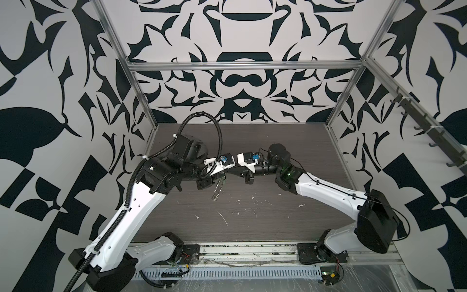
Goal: Remove the keys from the keyring
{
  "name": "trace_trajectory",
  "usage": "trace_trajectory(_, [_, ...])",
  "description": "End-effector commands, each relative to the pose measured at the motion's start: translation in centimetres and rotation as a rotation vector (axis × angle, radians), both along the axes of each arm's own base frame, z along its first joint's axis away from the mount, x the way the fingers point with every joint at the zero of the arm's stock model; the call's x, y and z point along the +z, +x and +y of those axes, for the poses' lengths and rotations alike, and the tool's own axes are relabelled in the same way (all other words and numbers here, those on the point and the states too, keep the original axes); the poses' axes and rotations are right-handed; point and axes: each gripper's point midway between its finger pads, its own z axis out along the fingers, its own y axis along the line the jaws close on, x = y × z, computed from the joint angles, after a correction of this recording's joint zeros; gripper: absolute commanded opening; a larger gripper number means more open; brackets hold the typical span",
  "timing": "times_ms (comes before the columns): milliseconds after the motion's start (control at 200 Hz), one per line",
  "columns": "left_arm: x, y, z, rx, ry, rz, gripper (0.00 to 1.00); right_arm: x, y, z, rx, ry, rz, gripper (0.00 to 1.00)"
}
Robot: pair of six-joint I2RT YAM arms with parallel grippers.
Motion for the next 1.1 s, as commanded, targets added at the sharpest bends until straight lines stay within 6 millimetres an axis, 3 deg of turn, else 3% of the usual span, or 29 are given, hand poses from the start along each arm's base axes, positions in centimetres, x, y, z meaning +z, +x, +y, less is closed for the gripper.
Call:
trace_trajectory(0, [0.8, 0.0, -0.7, -0.036, -0.112, 0.019, 0.29, 4.2, 0.3, -1.8, -0.029, 0.145, -0.064, 0.0])
trace_trajectory(270, [4.7, 2.0, -2.1, -0.084, -0.424, -0.031, 0.3, 5.7, 2.0, -4.7, -0.083, 0.271, -0.078, 0.0])
trace_trajectory(465, [4.8, 3.3, -3.2, -0.121, -0.488, -0.014, 0.29, 7.3, 2.8, -5.9, -0.072, 0.391, -0.055, 0.0])
trace_trajectory(735, [5.0, 5.0, -4.9, -0.176, -0.586, 0.028, 0.28, 7.8, 3.1, -5.5, -0.048, 0.411, -0.052, 0.0])
trace_trajectory(1095, [4.8, 6.1, -5.1, -0.161, -0.61, 0.049, 0.25, 8.3, 3.2, -5.2, -0.021, 0.416, -0.052, 0.0])
